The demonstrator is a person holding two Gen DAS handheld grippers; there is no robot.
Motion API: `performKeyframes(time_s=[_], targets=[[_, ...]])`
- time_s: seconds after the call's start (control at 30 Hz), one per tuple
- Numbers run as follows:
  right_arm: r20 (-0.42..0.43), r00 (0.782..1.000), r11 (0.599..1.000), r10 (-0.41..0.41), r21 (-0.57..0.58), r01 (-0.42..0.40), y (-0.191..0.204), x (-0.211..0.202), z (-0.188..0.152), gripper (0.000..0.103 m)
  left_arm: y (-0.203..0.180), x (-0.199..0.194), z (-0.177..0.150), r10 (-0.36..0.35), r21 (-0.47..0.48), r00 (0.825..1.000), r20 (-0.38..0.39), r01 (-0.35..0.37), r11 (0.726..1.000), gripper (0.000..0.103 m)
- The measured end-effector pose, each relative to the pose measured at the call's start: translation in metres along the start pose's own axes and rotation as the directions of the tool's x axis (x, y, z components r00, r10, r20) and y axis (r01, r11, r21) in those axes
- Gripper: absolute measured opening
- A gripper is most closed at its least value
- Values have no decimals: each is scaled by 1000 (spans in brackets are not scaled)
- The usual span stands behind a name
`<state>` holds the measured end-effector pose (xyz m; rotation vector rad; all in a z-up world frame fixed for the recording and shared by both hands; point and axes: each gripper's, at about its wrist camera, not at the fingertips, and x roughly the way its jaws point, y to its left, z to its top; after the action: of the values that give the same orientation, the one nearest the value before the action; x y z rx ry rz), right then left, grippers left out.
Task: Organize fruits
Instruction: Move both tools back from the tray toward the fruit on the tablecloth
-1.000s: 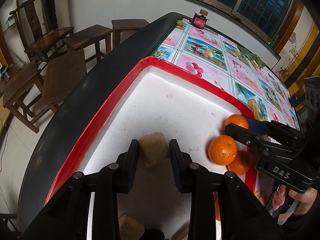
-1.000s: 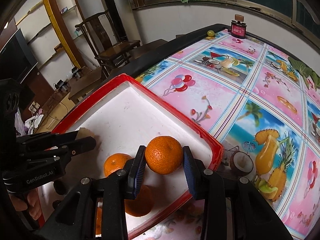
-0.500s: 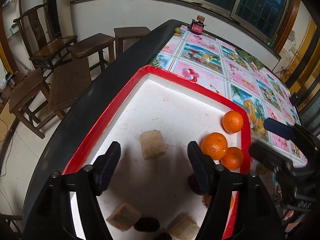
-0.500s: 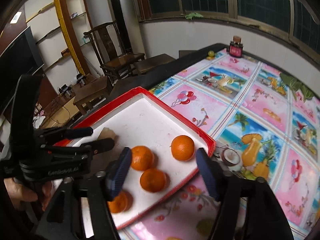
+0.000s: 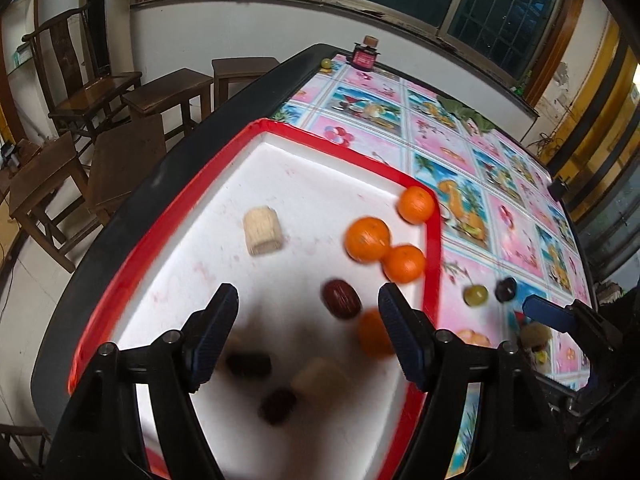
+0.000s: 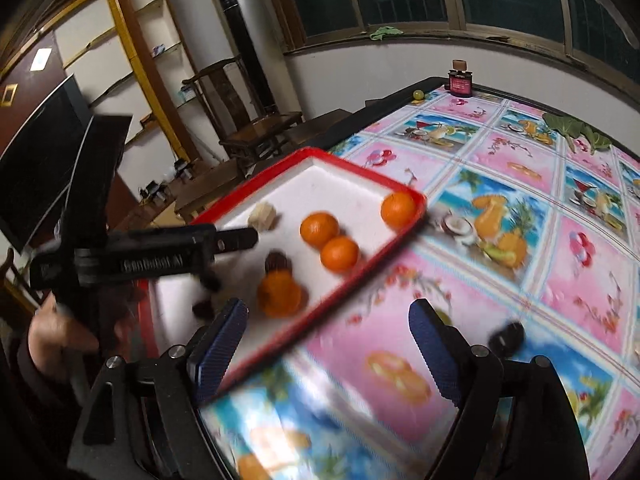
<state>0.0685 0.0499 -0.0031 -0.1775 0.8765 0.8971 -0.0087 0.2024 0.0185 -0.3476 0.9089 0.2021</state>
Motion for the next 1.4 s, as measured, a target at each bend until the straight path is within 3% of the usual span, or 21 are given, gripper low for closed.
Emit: performKeyframes(time_s=[0.2, 0.57, 0.73, 0.9, 1.13, 1.23, 1.4], targets=[[8, 1000, 999, -19, 31, 19, -22, -39, -32, 84, -10, -17, -22, -32, 0, 999, 1, 32, 999, 74], [-1, 992, 980, -125, 154, 124, -77, -90, -84, 84, -60, -21, -35, -97, 99, 995, -27, 99, 990, 74], [-23, 989, 973, -147, 177, 148, -90, -89, -91, 79, -90, -10, -41, -129, 160, 989, -69, 139, 977, 74], [-31, 989, 976, -143, 159, 146, -89, -83, -87, 62, -113, 2, -39, -137, 209, 987, -87, 153, 966, 74], [-34, 982, 974, -187, 127, 189, -88, -64, -74, 60, -134, 23, -30, -103, 259, 990, -95, 125, 958, 73], [-41, 982, 974, -187, 123, 190, -91, -57, -72, 56, -141, 33, -27, -95, 278, 990, -104, 121, 953, 64], [-48, 982, 973, -184, 130, 189, -93, -49, -72, 49, -152, 50, -25, -94, 299, 988, -126, 128, 946, 60]])
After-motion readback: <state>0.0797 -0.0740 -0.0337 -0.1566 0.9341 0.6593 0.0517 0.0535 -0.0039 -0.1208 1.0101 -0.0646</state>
